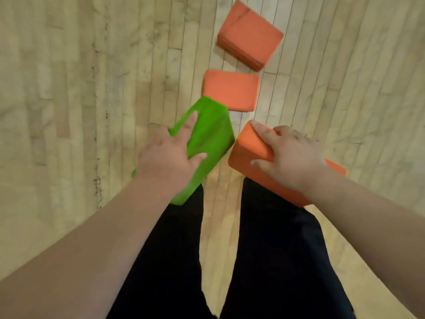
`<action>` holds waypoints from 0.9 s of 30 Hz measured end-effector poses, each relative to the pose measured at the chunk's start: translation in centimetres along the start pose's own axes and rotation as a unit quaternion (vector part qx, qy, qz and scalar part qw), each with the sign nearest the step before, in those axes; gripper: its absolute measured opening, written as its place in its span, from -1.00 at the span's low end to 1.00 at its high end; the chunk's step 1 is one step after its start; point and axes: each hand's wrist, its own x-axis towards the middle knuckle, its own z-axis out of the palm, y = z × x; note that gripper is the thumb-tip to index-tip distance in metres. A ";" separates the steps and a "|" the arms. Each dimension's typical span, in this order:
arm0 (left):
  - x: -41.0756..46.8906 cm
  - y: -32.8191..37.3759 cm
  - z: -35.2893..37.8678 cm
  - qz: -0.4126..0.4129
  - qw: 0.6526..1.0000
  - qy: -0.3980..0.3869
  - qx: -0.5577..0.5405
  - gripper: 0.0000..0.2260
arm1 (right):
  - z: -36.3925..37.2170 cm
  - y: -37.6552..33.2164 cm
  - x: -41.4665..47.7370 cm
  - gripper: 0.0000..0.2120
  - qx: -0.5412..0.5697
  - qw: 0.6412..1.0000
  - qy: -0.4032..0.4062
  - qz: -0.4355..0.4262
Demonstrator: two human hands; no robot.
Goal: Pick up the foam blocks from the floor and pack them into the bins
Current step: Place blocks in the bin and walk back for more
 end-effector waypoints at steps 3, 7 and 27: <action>-7.4 -0.8 -9.0 0.019 0.998 0.040 0.034 -0.27 | -7.1 -5.1 -7.6 -0.15 0.023 0.999 0.044 -0.009; -16.4 -2.3 -17.9 0.049 0.989 0.121 0.063 -0.30 | -15.1 -8.9 -14.8 -0.15 0.028 0.995 0.091 -0.043; -44.0 8.6 -8.6 -0.366 0.838 0.302 -0.268 -0.26 | -25.4 -14.3 -25.7 -0.13 -0.189 0.868 0.062 -0.454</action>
